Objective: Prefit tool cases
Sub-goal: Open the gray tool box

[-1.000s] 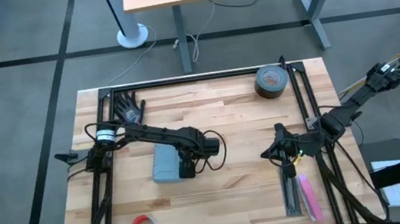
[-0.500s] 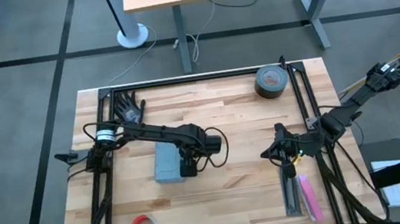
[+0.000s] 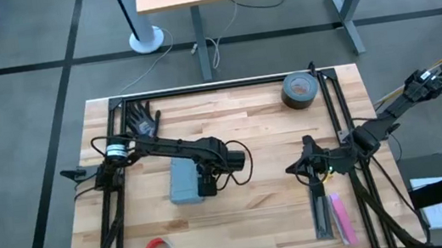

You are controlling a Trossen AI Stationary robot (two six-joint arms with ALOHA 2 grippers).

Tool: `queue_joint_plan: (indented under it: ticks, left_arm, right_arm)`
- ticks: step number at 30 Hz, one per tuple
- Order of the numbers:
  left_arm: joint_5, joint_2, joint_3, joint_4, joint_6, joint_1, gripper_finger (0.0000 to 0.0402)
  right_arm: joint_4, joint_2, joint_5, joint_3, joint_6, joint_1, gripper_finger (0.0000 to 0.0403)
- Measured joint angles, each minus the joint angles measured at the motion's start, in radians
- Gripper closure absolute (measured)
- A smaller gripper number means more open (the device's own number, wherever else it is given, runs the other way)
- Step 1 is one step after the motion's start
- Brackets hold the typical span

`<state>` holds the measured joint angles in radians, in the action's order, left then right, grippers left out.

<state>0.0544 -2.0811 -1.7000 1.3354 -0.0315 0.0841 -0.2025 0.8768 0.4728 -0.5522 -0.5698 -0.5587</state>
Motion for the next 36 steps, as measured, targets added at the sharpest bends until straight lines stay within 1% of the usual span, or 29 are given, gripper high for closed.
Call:
queue_joint_plan:
  ticks: [2,10,18,27,32,36]
  left_arm:
    - [-0.011,0.001,0.0,0.0,-0.001,0.003,0.0198]
    - [-0.019,0.025,0.0,0.005,-0.008,0.019,0.0211]
    - [-0.02,0.052,-0.002,0.009,-0.034,0.02,0.02]
    - [-0.02,0.055,-0.002,0.011,-0.039,0.039,0.021]
    - [-0.022,0.056,-0.002,0.012,-0.039,0.053,0.0201]
    - [-0.022,0.062,-0.002,0.013,-0.046,0.059,0.0204]
  right_arm:
    - [0.039,0.022,0.0,0.0,0.016,0.0,0.0403]
    - [0.097,0.111,0.0,0.0,0.031,0.0,0.0403]
    - [0.193,0.18,0.0,0.0,0.058,0.001,0.0403]
    - [0.259,0.262,0.001,0.0,0.06,0.003,0.0403]
    - [0.338,0.31,0.002,0.0,0.091,0.008,0.0403]
    - [0.417,0.362,0.001,0.0,0.129,0.012,0.0403]
